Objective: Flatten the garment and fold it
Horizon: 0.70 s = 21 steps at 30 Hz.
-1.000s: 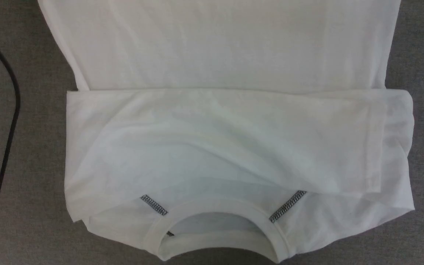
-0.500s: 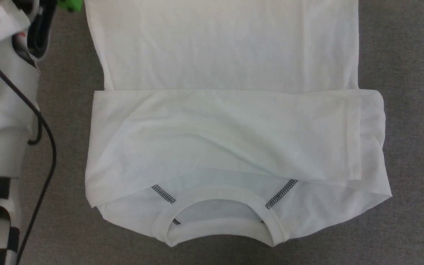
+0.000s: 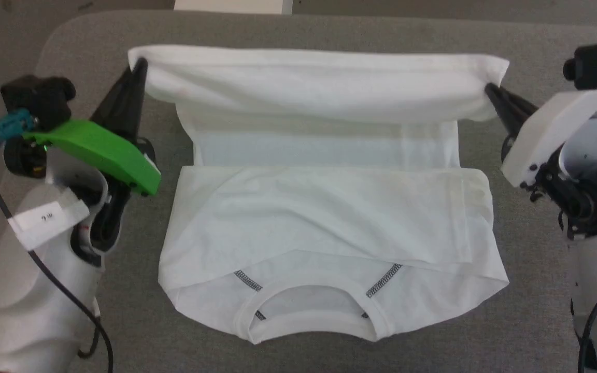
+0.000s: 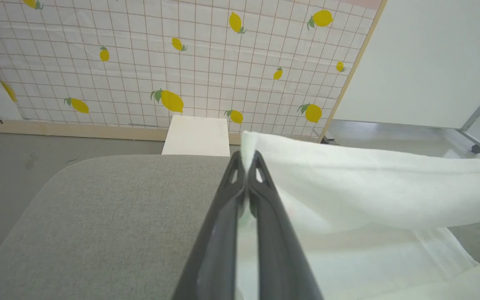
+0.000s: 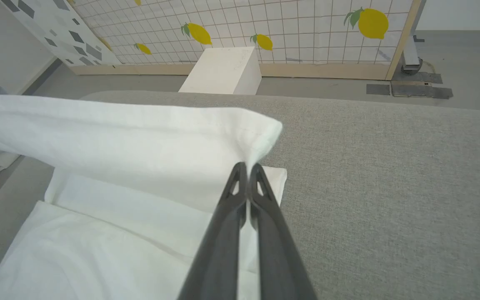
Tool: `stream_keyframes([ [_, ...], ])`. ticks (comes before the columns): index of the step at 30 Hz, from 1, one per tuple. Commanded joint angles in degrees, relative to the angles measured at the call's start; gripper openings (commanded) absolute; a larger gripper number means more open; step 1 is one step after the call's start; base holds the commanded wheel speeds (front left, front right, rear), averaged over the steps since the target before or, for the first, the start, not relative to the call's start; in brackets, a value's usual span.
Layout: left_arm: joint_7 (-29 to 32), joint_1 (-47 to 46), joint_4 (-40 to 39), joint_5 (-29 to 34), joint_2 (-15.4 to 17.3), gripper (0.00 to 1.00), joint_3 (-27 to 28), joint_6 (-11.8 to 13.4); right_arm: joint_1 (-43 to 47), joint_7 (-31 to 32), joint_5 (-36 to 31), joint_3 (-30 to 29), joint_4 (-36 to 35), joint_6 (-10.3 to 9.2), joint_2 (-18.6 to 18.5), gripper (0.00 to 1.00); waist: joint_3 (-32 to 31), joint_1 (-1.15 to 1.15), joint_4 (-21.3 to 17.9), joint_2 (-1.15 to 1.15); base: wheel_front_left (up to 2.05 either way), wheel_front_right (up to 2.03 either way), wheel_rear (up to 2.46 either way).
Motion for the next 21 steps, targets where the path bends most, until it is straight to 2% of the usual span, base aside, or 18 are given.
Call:
stream_keyframes([
  [1,0.5,3.3,-2.1,-0.5,0.5,0.00,0.1,1.2,2.7,0.0,0.8,-0.7,-1.0,-0.06,0.4,0.00,-6.0,0.01,0.3,0.00,0.00,0.00,0.00],
  [5,1.9,12.2,-7.6,-1.5,1.3,0.00,-0.2,4.2,9.2,0.2,1.6,-2.5,-2.6,-0.06,1.7,0.00,-8.4,0.01,0.2,0.00,0.00,0.00,0.00],
  [11,2.7,24.3,-13.7,-5.1,0.0,0.00,0.0,8.1,18.2,2.2,2.4,-3.9,-5.5,-0.06,2.6,0.00,-9.8,0.01,0.8,0.00,0.00,0.00,0.00],
  [21,4.8,34.7,-13.8,-6.6,0.0,0.00,-2.7,10.2,29.9,8.4,1.6,-3.4,-10.0,-0.06,0.5,0.00,-9.9,0.01,1.6,0.00,0.00,0.00,0.00],
])
